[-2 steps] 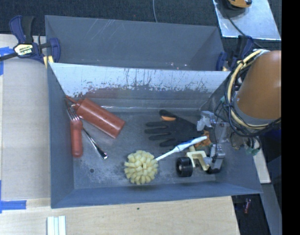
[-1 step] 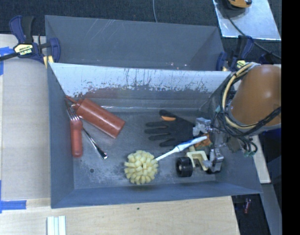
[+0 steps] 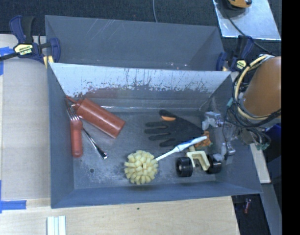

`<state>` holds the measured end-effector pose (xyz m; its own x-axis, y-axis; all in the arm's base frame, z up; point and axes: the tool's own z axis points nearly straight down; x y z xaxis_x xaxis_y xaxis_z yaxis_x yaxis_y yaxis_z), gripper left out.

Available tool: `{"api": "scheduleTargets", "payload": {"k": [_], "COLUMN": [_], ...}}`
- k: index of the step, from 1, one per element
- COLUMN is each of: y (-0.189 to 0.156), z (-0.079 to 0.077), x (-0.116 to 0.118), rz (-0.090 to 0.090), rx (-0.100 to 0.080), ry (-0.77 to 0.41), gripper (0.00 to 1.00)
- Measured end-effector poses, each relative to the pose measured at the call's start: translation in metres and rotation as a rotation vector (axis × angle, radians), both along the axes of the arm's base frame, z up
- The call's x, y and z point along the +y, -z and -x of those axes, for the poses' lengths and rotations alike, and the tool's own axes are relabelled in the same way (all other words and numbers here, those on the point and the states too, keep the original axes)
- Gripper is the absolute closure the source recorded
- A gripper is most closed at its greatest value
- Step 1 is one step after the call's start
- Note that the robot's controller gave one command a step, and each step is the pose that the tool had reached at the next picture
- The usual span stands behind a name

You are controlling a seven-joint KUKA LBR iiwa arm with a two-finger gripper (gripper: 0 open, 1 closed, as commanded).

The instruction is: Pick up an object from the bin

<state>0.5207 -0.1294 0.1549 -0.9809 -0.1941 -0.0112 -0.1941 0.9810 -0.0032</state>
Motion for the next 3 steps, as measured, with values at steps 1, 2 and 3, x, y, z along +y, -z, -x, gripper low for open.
{"api": "scheduleTargets", "payload": {"k": [1, 2, 3], "y": [0.036, 0.086, 0.085], "z": [0.013, 0.019, 0.033], "x": [0.003, -0.02, 0.001], "rz": [0.0, 0.004, -0.003], "rx": [0.004, -0.007, 0.001], "ry": [-0.003, -0.005, 0.282], "gripper": [0.0, 0.0, 1.0]}}
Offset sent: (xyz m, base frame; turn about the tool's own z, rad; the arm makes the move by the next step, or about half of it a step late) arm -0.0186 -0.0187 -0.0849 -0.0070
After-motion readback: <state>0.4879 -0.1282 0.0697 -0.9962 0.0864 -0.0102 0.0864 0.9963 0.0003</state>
